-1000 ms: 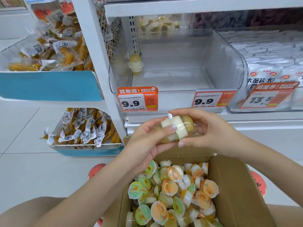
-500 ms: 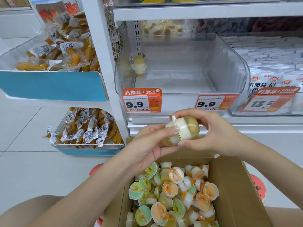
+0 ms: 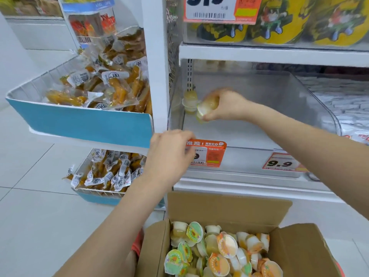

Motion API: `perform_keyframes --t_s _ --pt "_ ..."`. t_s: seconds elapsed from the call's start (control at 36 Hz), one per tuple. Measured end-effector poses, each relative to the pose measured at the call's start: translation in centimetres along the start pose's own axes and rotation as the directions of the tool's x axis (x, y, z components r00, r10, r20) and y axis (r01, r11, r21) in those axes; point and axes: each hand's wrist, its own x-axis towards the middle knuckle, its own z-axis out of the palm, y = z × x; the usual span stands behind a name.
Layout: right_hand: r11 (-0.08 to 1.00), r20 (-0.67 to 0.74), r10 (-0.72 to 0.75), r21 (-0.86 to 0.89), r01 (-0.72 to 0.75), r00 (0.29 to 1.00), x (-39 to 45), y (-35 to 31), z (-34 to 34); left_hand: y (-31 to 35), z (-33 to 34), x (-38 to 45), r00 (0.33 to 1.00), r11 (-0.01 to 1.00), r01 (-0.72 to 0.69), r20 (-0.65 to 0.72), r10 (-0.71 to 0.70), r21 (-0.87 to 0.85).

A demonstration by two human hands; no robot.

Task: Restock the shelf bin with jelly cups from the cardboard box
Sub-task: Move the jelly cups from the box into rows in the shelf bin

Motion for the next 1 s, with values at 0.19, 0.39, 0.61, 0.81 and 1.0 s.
perform_keyframes --t_s 0.19,0.39,0.61,0.81,1.0 --pt "1.000 0.088 0.002 0.000 -0.002 0.996 4.6 0.4 5.2 -0.7 0.1 0.3 0.999 0.997 -0.023 0.033 0.025 -0.069" --pt "0.986 0.012 0.023 0.165 -0.025 1.000 4.2 1.6 6.5 -1.0 0.5 0.2 0.998 0.997 -0.025 0.058 0.029 -0.068" --pt "0.892 -0.095 0.097 0.450 -0.044 0.991 5.0 1.1 8.0 -0.2 0.3 0.2 0.996 1.000 -0.009 0.086 0.011 -0.028" --pt "0.883 -0.138 0.121 0.467 -0.043 0.983 5.7 1.6 9.0 0.2 0.8 0.2 0.997 1.000 -0.005 0.075 0.007 -0.029" --pt "0.866 -0.162 0.135 0.499 -0.036 0.978 5.8 1.9 9.3 0.2 0.8 0.2 0.997 0.999 -0.008 0.077 0.010 -0.034"
